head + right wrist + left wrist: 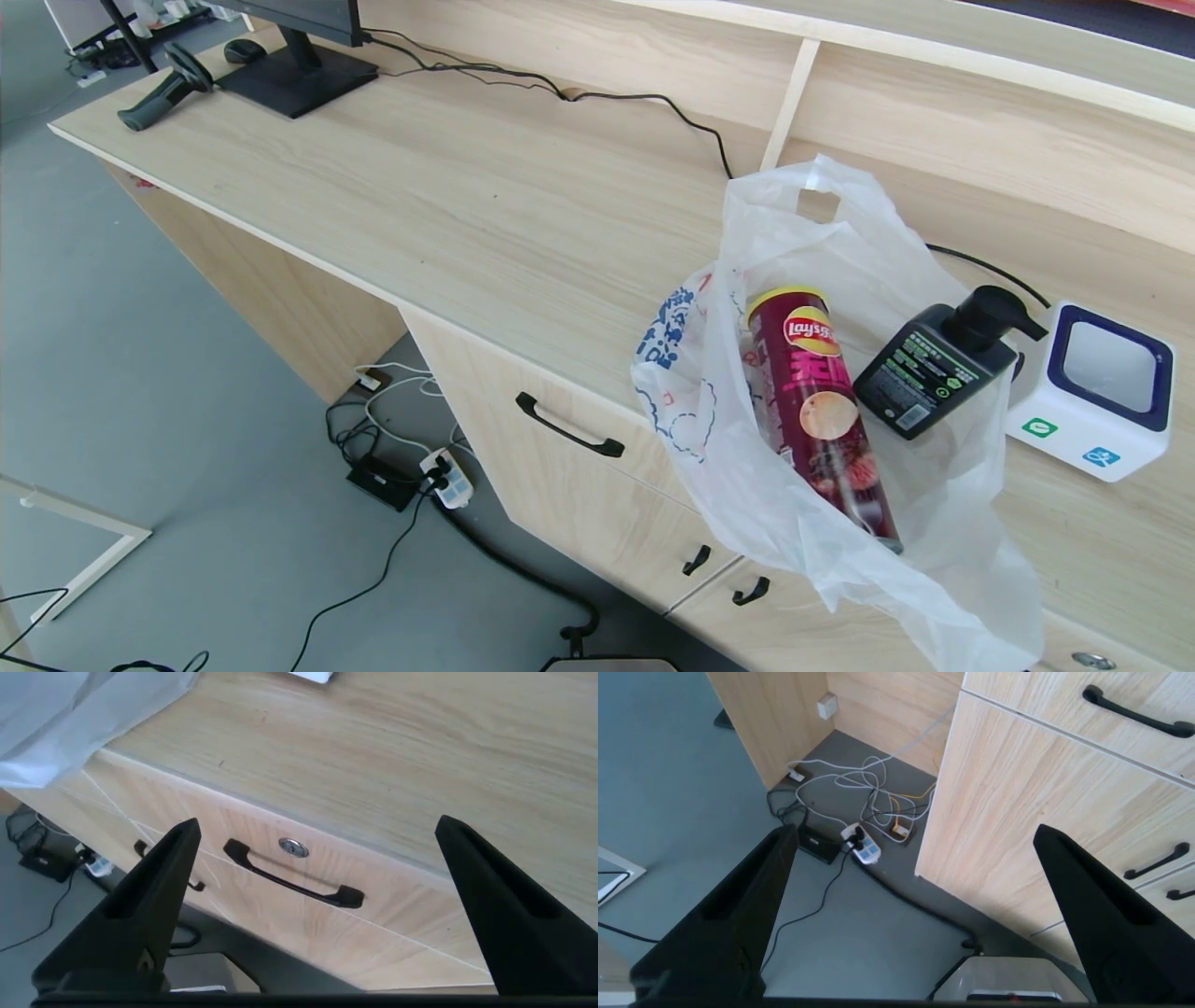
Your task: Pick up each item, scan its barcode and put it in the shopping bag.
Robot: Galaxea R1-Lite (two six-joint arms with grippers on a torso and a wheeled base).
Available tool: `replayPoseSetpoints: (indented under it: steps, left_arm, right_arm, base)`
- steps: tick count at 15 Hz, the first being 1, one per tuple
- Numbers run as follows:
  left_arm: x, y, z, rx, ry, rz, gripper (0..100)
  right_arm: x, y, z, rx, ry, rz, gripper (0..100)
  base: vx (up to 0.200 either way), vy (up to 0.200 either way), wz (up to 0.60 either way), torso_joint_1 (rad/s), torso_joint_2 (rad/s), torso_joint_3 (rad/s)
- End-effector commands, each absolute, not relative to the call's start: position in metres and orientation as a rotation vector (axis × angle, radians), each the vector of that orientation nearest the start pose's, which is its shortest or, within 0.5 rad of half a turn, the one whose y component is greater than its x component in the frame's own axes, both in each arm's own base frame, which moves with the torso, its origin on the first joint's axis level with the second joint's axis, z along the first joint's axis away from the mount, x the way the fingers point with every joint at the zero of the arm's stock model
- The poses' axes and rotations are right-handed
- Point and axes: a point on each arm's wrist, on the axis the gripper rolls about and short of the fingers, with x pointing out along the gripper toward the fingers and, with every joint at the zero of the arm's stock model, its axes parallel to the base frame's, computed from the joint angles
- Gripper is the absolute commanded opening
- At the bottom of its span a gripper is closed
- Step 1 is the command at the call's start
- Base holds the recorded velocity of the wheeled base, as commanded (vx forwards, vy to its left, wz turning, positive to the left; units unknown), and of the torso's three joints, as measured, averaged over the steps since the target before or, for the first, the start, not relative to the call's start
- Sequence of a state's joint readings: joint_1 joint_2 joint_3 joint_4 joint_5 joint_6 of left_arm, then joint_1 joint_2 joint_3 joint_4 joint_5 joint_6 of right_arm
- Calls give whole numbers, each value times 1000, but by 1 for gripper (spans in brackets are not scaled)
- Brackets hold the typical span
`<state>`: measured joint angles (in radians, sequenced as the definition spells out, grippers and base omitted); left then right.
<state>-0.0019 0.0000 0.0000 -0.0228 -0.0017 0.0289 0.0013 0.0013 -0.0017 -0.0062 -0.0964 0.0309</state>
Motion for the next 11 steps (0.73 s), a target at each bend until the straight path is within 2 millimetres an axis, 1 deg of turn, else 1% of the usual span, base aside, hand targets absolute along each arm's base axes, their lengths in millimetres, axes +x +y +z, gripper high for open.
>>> replayPoseSetpoints:
  steps: [1, 11]
  left_arm:
    - [-23, 0, 78, 29, -22, -3, 100]
    - [-23, 0, 78, 29, -22, -3, 100]
  right_arm:
    - [-23, -2, 77, 28, -7, -95, 100]
    - [-23, -2, 77, 16, -5, -95, 100]
  base:
    - [0, 0, 0, 0, 0, 0]
    - [0, 0, 0, 0, 0, 0]
